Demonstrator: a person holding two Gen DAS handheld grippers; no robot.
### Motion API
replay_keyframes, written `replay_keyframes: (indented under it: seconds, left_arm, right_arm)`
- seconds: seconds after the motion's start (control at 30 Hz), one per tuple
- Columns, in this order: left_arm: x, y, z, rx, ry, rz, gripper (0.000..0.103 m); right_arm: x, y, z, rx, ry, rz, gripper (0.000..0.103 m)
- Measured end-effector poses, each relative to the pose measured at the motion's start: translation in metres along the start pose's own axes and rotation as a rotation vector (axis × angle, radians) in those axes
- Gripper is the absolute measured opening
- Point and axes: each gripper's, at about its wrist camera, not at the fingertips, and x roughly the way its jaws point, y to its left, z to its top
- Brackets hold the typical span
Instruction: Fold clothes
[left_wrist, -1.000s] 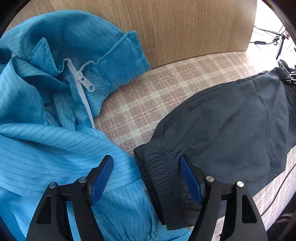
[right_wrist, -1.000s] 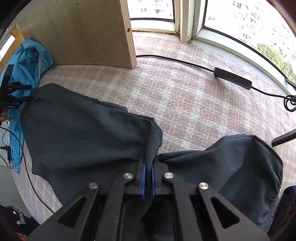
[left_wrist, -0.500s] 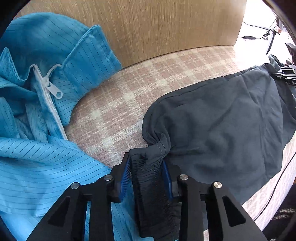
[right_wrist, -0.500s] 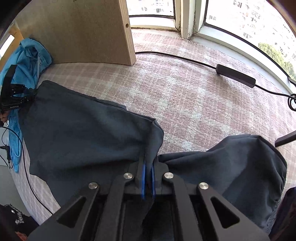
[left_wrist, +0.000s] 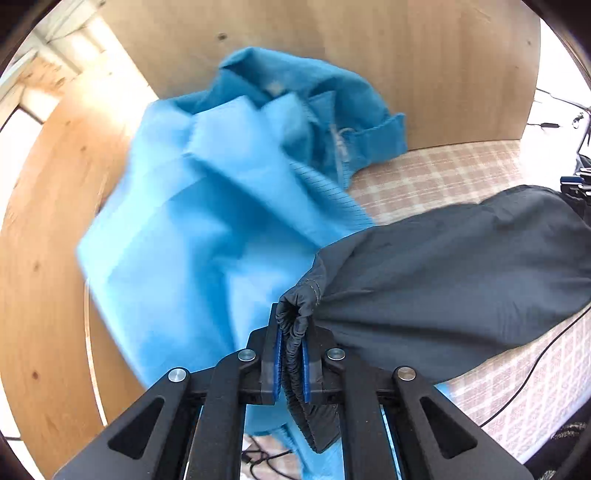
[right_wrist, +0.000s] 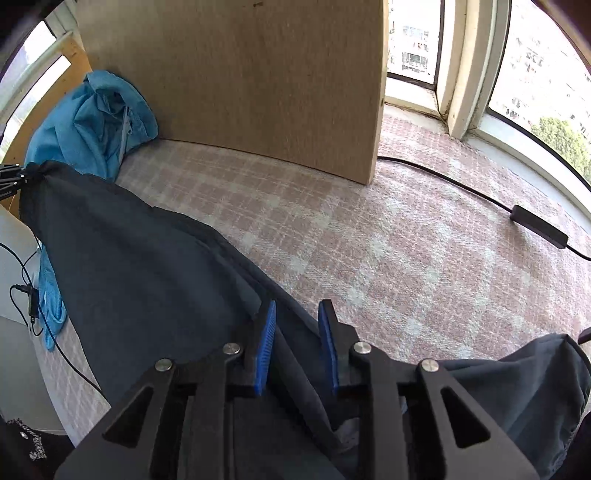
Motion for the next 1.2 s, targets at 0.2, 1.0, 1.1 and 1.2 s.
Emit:
replay_keyframes:
  seconds: [0.2, 1.0, 1.1, 1.2]
  left_arm:
    - [0.029, 0.015, -0.048, 0.000, 0.112, 0.113, 0.007]
    - [0.032, -0.055, -0.025, 0.170, 0.043, 0.051, 0.007]
    - [0.032, -0.060, -0.023, 0.180, 0.047, 0.050, 0.007]
    - [0.031, -0.063, -0.017, 0.184, 0.047, 0.045, 0.007]
  right_arm:
    - [-0.070, -0.029, -0.023, 0.112, -0.171, -0.040, 0.025]
    - [-0.083, -0.243, -0.132, 0.388, 0.145, -0.413, 0.079]
    - [-0.086, -0.241, -0.142, 0.395, 0.095, -0.357, 0.077]
    - [-0.094, -0.229, -0.145, 0.367, 0.081, -0.311, 0.043]
